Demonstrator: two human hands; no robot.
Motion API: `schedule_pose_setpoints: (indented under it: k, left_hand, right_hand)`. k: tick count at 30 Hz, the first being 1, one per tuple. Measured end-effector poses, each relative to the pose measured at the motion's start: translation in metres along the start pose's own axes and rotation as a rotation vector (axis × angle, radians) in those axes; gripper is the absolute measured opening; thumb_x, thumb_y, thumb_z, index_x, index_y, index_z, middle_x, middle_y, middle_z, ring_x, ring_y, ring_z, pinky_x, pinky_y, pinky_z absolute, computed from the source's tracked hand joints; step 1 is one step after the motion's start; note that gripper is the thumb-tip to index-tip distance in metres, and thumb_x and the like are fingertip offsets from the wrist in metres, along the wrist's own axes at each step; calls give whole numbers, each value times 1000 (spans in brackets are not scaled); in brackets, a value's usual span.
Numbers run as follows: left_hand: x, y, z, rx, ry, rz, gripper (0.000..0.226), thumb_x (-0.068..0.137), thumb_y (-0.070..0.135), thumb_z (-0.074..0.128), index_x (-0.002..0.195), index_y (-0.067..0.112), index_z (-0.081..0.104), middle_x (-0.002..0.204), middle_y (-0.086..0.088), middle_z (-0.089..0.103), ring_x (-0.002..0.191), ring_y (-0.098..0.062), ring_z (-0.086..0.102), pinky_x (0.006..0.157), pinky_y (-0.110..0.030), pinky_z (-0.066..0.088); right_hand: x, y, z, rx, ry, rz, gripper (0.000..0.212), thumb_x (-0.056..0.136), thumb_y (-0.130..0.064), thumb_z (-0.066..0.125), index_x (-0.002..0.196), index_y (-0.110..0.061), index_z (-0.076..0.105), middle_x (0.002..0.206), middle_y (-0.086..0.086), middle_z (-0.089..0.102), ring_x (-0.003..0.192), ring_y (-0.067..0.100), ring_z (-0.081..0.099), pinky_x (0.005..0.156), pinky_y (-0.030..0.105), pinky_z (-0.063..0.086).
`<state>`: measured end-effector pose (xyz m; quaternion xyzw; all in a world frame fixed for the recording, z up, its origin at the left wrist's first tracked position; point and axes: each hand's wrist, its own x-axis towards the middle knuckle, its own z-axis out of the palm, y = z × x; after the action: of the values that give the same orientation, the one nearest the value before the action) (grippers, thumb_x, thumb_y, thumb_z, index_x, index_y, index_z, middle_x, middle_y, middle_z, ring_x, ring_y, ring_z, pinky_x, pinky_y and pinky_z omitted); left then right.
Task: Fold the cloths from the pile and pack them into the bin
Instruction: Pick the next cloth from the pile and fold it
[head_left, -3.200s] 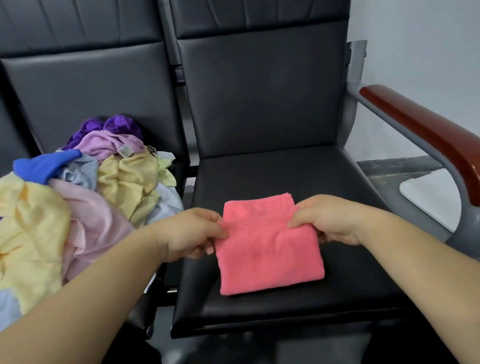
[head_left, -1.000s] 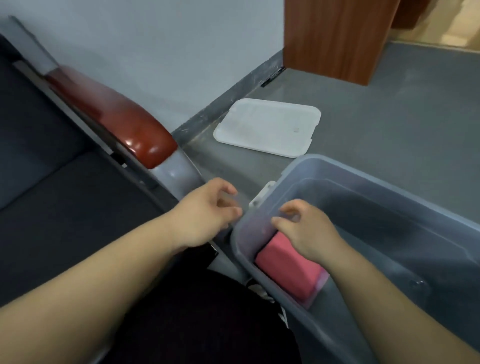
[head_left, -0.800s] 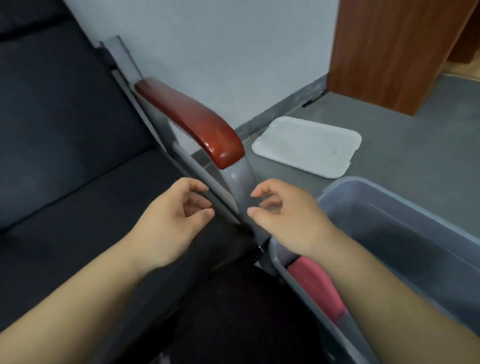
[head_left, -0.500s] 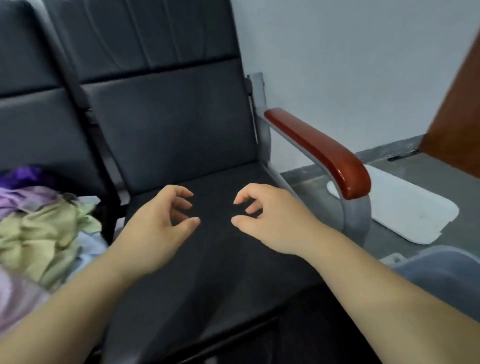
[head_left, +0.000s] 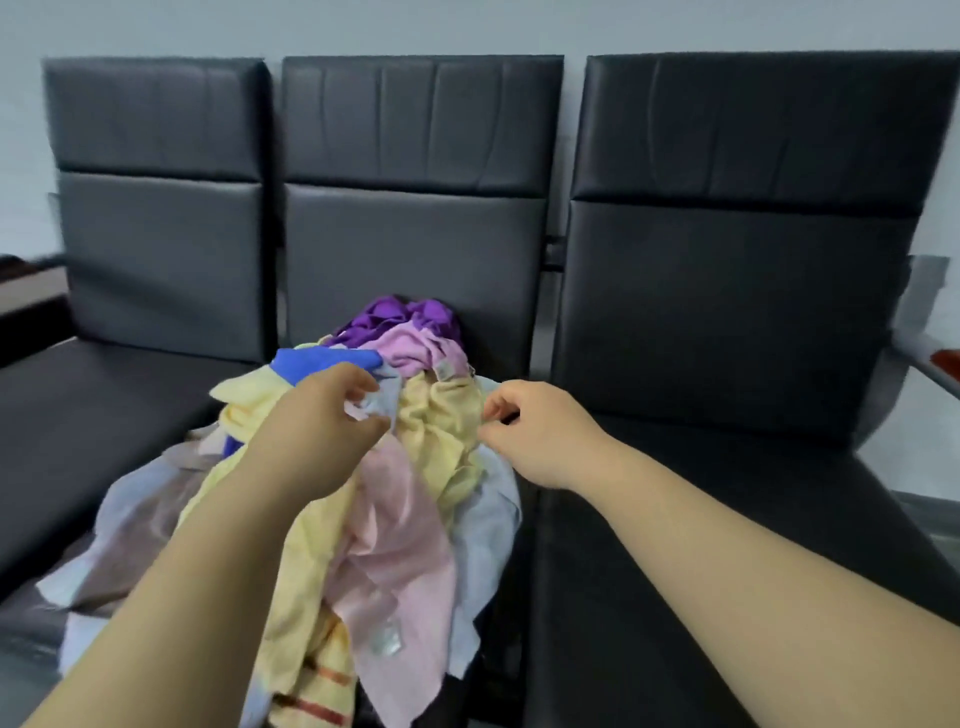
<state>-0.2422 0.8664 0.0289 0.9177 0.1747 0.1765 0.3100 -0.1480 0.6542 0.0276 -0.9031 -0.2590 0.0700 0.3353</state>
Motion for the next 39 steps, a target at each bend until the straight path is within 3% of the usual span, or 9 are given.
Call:
schedule_pose_setpoints:
  k: [7, 11, 17, 23, 25, 27, 29, 34, 39]
  left_hand:
    - [32, -56, -9, -26, 116, -136, 48, 91, 25, 70, 137, 26, 56, 131, 1, 58, 88, -20, 59, 74, -31, 42]
    - [42, -68, -6, -43, 146, -189, 55, 91, 21, 66, 144, 26, 50, 132, -1, 56, 99, -19, 56, 80, -32, 42]
    - [52, -79, -1, -38, 162, -219, 60, 91, 24, 66, 147, 28, 45, 133, -2, 55, 111, -24, 58, 85, -35, 45]
    - [50, -71, 0, -24, 184, -191, 58, 90, 36, 69, 144, 33, 47, 140, -2, 47, 111, -23, 59, 87, -37, 48]
    - [47, -65, 1, -7, 175, -199, 43, 91, 38, 67, 132, 34, 54, 130, 0, 46, 90, -19, 61, 76, -36, 52]
    - [47, -63, 4, 16, 184, -197, 23, 92, 37, 65, 113, 31, 58, 117, 0, 47, 75, -15, 58, 61, -31, 47]
    - [47, -61, 6, 41, 209, -172, 10, 94, 30, 61, 100, 25, 55, 109, -2, 49, 73, -19, 55, 56, -31, 37]
    - [46, -58, 8, -19, 274, -148, 7, 94, 18, 52, 95, 12, 55, 88, -6, 60, 80, -32, 59, 58, -35, 38]
    - [38, -37, 10, -299, 106, -135, 50, 98, 44, 48, 146, 52, 35, 136, 8, 31, 108, -13, 49, 96, -36, 39]
  right_hand:
    - [97, -65, 58, -173, -52, -134, 35, 94, -30, 59, 128, -27, 68, 134, -2, 67, 127, 22, 57, 109, 34, 43]
    - [127, -87, 82, -131, -96, -166, 52, 98, -29, 60, 149, -29, 50, 145, -2, 56, 129, 22, 53, 98, 29, 41]
    - [157, -95, 88, -287, -19, -231, 19, 95, -23, 68, 111, -26, 76, 117, -3, 71, 109, 21, 63, 86, 30, 49]
    - [158, -86, 53, 170, 109, -157, 16, 88, -16, 70, 73, -22, 71, 62, -11, 62, 59, 9, 57, 63, 23, 49]
    - [153, -82, 37, 277, 190, -126, 13, 92, -14, 65, 80, -15, 71, 64, -4, 63, 50, 6, 59, 53, 19, 48]
    - [152, -78, 28, 371, 239, -77, 10, 95, -14, 61, 87, -14, 67, 75, 2, 68, 60, 11, 69, 63, 26, 58]
    - [152, -75, 22, 525, 249, -23, 10, 98, -13, 53, 90, -16, 58, 83, 5, 68, 68, 16, 71, 70, 37, 59]
    - [139, -75, 5, 1083, 177, 120, 14, 103, -5, 38, 102, -11, 50, 97, 13, 63, 77, 23, 67, 64, 31, 60]
    - [125, -55, 20, 319, -41, -7, 17, 89, -16, 60, 104, -23, 57, 87, 5, 59, 69, 21, 57, 71, 35, 52]
